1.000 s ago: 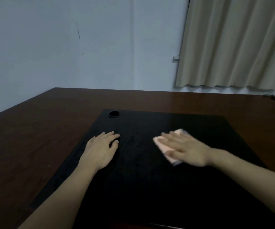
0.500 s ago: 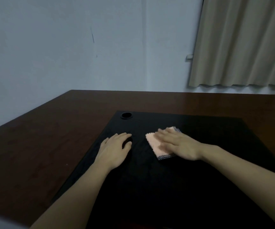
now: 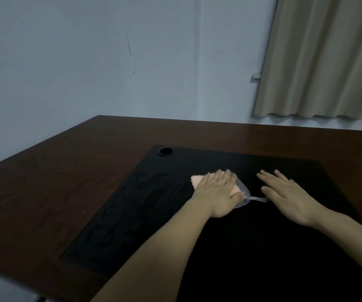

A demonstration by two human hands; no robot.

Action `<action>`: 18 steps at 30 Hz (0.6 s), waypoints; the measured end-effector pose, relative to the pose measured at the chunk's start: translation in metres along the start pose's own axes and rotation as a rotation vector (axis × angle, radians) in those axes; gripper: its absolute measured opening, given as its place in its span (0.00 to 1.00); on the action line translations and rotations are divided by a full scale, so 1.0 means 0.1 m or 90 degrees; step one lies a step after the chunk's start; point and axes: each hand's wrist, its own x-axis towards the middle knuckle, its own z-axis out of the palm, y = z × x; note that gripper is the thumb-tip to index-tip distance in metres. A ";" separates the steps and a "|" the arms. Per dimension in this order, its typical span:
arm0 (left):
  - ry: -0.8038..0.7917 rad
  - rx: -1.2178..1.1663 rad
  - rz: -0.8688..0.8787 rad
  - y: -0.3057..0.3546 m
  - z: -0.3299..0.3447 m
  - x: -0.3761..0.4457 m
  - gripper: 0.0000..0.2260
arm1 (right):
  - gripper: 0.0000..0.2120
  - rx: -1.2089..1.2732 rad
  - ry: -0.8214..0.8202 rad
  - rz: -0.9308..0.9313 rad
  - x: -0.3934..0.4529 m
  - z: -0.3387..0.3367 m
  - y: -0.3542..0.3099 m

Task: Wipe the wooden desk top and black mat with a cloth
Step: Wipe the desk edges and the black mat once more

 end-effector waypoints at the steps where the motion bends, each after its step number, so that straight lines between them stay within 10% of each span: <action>1: -0.004 0.002 0.025 -0.04 -0.01 -0.07 0.32 | 0.24 0.005 0.010 -0.008 0.05 0.04 -0.08; 11: 0.008 0.028 -0.270 -1.74 -0.23 -0.65 0.31 | 0.25 -0.001 0.011 -0.166 0.33 0.33 -0.96; 18: 0.049 0.027 -0.095 -0.98 -0.06 -0.87 0.31 | 0.24 0.192 0.011 -0.057 0.67 0.37 -1.10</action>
